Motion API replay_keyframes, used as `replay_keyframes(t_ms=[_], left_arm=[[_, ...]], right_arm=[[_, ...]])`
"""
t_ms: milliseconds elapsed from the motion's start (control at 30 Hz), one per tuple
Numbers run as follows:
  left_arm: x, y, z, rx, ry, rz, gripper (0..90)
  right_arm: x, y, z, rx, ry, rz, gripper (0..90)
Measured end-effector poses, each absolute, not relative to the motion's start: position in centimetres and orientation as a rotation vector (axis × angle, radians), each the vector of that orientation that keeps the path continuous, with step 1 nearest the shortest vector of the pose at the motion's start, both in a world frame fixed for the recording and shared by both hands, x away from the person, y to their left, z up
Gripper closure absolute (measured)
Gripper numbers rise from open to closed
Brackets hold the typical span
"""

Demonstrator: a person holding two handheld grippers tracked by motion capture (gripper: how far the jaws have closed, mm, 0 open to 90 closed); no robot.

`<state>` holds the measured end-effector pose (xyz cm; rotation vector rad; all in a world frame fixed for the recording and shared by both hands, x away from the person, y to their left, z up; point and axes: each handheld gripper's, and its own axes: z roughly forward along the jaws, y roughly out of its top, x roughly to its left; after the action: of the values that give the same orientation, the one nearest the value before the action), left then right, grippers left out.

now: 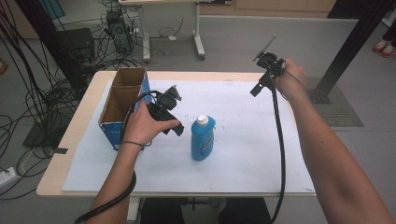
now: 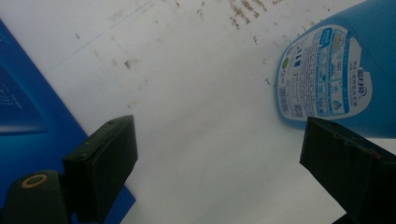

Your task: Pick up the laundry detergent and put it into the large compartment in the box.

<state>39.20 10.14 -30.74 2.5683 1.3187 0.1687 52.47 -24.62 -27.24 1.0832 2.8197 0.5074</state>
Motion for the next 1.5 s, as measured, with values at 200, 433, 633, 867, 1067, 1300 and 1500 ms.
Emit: replay_keyframes(t_ms=[200,433,633,867,1067,1300,1500], left_arm=[[39.3,10.2,-30.5,2.565,1.321,0.175,11.4],[39.2,10.4,-30.1,2.563,1.324,0.18,11.4],[39.1,10.7,-29.9,2.555,1.33,0.182,11.4],[39.1,10.9,-29.6,2.551,1.329,0.187,11.4],[39.0,10.8,-29.2,2.553,1.325,0.186,11.4],[38.7,10.7,-28.5,2.556,1.311,0.172,11.4],[38.3,10.6,-27.7,2.562,1.301,0.164,11.4]], right_arm=[[52.4,-25.0,-27.1,1.108,2.809,0.504,4.6],[52.4,-24.9,-26.9,1.09,2.807,0.494,4.6],[52.4,-24.7,-26.9,1.083,2.81,0.49,4.6],[52.3,-24.5,-26.8,1.076,2.81,0.488,4.6],[52.3,-24.7,-26.8,1.089,2.807,0.487,4.6],[52.3,-24.9,-26.8,1.099,2.806,0.483,4.7],[52.2,-24.9,-26.8,1.095,2.805,0.482,4.6]])
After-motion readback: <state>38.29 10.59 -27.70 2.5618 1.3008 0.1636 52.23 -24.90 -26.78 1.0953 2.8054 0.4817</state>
